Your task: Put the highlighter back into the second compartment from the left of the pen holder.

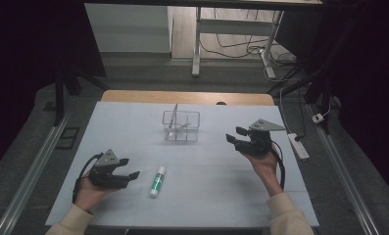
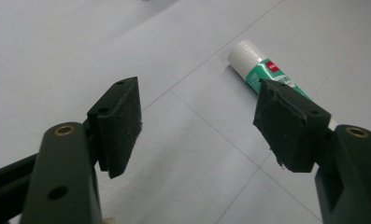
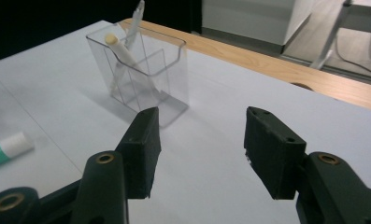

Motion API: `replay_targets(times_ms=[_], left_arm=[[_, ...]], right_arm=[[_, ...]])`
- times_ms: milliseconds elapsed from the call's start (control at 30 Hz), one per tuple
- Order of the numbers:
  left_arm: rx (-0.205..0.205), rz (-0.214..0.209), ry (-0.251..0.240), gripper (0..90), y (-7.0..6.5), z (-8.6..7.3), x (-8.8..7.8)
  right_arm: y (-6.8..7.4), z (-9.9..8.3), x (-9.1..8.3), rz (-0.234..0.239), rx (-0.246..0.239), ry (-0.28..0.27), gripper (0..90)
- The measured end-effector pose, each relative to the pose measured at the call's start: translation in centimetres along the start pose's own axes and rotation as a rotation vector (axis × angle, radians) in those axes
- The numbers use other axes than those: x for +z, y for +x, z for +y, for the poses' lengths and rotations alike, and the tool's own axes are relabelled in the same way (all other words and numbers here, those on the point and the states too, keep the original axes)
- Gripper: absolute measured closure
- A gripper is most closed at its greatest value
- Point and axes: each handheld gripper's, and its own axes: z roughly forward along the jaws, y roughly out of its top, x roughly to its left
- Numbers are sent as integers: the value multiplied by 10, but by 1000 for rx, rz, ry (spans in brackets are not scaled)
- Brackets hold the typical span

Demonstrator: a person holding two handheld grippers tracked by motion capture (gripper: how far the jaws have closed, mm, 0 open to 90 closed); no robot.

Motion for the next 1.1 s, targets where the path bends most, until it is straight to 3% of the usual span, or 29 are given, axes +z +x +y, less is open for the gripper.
replay_targets(times_ms=[267, 667, 1100], left_arm=[[-4, 2, -4, 320, -1, 1, -1], [-22, -3, -2, 319, -2, 3, 2], [-68, -39, -3, 321, -4, 14, 2]], right_arm=[[-4, -25, -26, -13, -9, 25, 445], [-12, -60, -50, -42, -2, 80, 436], [-8, -72, -55, -28, -46, 92, 421]])
